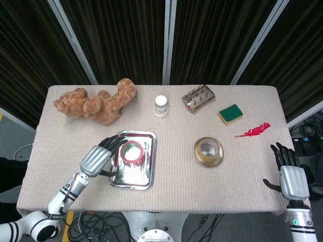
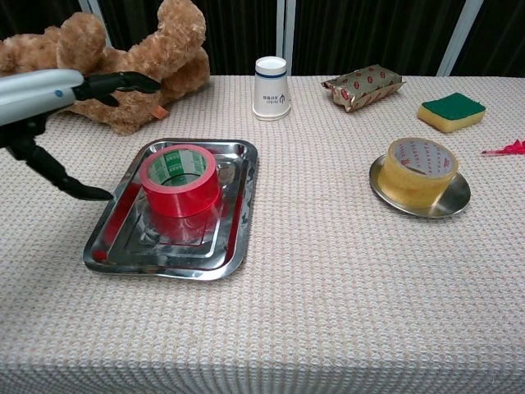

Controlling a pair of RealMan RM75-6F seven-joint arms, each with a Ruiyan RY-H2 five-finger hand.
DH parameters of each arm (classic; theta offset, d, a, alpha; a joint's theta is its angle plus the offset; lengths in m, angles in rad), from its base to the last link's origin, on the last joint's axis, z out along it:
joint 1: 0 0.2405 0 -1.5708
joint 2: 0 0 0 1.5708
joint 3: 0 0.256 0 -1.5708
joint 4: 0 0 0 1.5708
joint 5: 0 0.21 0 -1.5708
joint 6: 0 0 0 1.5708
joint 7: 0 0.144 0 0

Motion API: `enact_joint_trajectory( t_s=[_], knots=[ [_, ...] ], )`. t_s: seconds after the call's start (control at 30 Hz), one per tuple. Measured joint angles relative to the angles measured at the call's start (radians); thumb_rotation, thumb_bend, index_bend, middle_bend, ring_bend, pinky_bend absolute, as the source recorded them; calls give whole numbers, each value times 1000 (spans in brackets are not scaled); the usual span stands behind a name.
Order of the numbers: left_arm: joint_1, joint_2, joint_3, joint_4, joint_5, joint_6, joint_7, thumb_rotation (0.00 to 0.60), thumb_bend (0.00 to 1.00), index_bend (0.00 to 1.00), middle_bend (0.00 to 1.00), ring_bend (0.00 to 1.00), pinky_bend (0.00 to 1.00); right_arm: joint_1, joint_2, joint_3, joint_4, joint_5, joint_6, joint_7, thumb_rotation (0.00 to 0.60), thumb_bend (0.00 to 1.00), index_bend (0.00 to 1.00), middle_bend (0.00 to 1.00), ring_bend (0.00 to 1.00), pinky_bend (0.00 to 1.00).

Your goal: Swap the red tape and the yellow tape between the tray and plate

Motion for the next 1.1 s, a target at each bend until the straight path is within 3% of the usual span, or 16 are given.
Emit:
enact_joint_trajectory(
  t_s=[0.37,1.1],
  knots=[
    [-132,-69,-42,84,-135,-163,21,600,62,15,0,0,66,-4,4,5,25,20,-4,36,600,0,0,0,0,0],
    [-253,-126,-33,230,-260,-318,-22,600,62,14,0,0,100,-10,-3,4,81,28,-10,100,600,0,0,0,0,0]
  ],
)
